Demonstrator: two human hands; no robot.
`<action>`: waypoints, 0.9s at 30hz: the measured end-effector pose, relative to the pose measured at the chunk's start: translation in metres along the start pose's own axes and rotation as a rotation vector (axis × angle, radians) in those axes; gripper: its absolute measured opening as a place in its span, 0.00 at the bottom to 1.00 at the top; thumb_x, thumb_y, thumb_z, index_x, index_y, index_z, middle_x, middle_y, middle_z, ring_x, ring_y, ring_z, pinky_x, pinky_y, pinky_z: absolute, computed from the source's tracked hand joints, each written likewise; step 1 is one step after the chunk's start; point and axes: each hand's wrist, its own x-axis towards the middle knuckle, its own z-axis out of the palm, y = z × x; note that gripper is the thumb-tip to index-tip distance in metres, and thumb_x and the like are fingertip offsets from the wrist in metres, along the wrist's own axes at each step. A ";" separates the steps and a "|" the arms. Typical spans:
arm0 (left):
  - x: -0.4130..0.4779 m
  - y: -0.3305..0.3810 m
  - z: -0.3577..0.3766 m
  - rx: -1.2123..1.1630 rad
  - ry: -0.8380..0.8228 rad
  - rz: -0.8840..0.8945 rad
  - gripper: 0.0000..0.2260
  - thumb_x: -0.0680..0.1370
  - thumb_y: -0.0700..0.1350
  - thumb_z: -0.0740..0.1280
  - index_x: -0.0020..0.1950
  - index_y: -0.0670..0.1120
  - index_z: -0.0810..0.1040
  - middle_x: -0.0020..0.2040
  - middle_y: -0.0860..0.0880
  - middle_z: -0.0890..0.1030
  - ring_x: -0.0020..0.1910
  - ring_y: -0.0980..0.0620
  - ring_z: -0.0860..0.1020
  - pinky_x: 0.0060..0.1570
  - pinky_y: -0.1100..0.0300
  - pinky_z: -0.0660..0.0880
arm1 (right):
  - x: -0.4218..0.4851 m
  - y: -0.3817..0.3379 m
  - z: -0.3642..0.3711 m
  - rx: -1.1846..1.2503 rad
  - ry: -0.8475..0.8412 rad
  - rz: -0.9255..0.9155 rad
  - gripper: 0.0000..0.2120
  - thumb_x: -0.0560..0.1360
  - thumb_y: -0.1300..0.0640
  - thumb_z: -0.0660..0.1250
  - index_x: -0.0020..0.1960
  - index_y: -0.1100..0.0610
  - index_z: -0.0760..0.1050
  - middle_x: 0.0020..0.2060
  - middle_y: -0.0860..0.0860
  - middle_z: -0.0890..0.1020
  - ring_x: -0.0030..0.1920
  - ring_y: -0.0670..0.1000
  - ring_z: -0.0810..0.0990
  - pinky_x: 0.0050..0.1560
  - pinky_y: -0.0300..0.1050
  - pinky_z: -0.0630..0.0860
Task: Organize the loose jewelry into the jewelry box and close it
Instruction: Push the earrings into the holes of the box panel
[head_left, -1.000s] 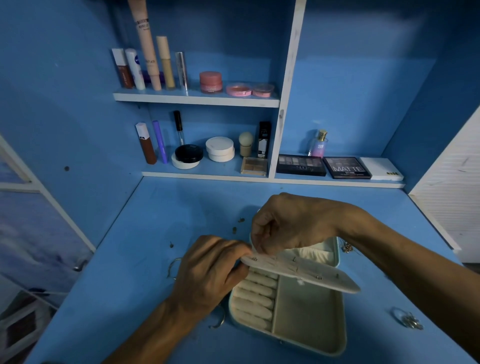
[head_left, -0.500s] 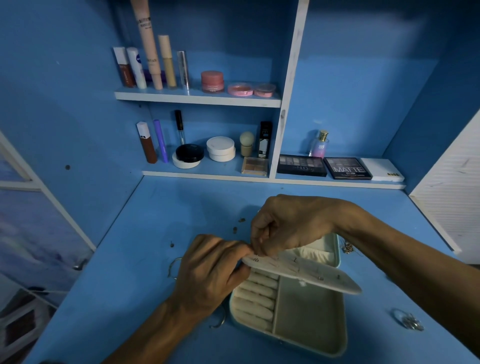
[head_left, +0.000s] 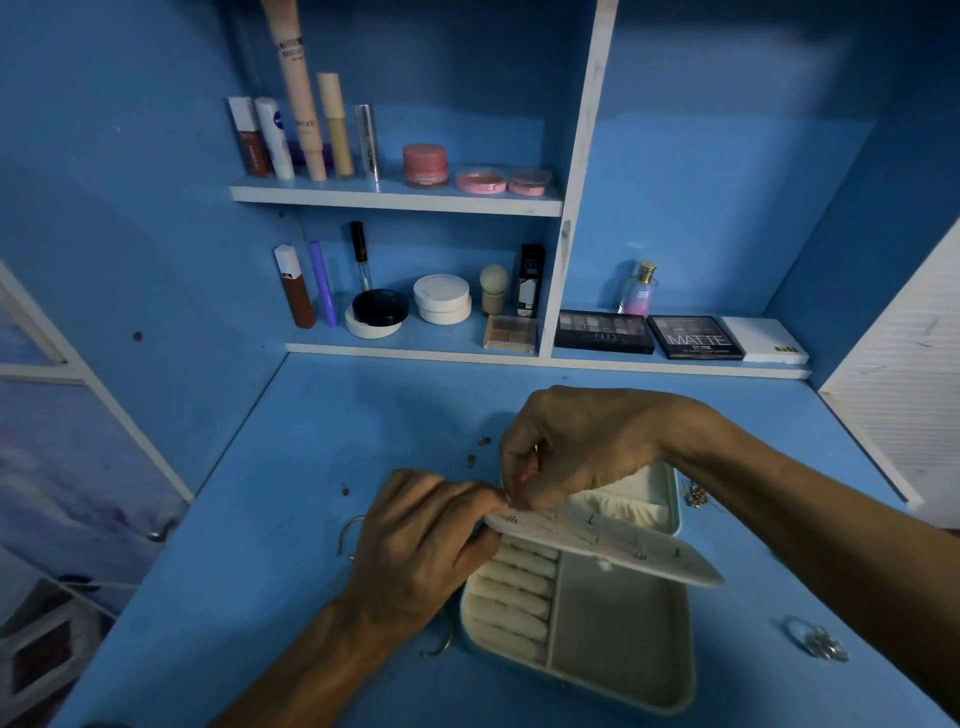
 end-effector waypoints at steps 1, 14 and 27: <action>0.000 0.000 0.000 0.004 -0.001 0.003 0.05 0.78 0.42 0.71 0.52 0.47 0.77 0.44 0.53 0.85 0.37 0.50 0.77 0.38 0.53 0.74 | 0.000 -0.001 0.000 0.000 0.000 -0.004 0.03 0.73 0.55 0.73 0.46 0.53 0.84 0.38 0.45 0.84 0.37 0.36 0.77 0.36 0.28 0.71; -0.001 0.000 0.001 0.017 0.023 0.005 0.06 0.76 0.41 0.73 0.51 0.47 0.77 0.42 0.53 0.84 0.36 0.51 0.77 0.39 0.54 0.73 | 0.001 -0.003 -0.002 -0.085 0.006 0.007 0.02 0.71 0.53 0.74 0.44 0.49 0.83 0.40 0.46 0.85 0.41 0.42 0.81 0.47 0.46 0.80; -0.005 -0.002 0.004 0.020 0.030 0.011 0.05 0.76 0.42 0.74 0.48 0.46 0.79 0.41 0.53 0.84 0.35 0.49 0.77 0.39 0.53 0.73 | 0.006 0.000 0.001 -0.036 -0.021 -0.021 0.01 0.72 0.56 0.73 0.43 0.52 0.83 0.38 0.47 0.84 0.36 0.39 0.78 0.37 0.33 0.73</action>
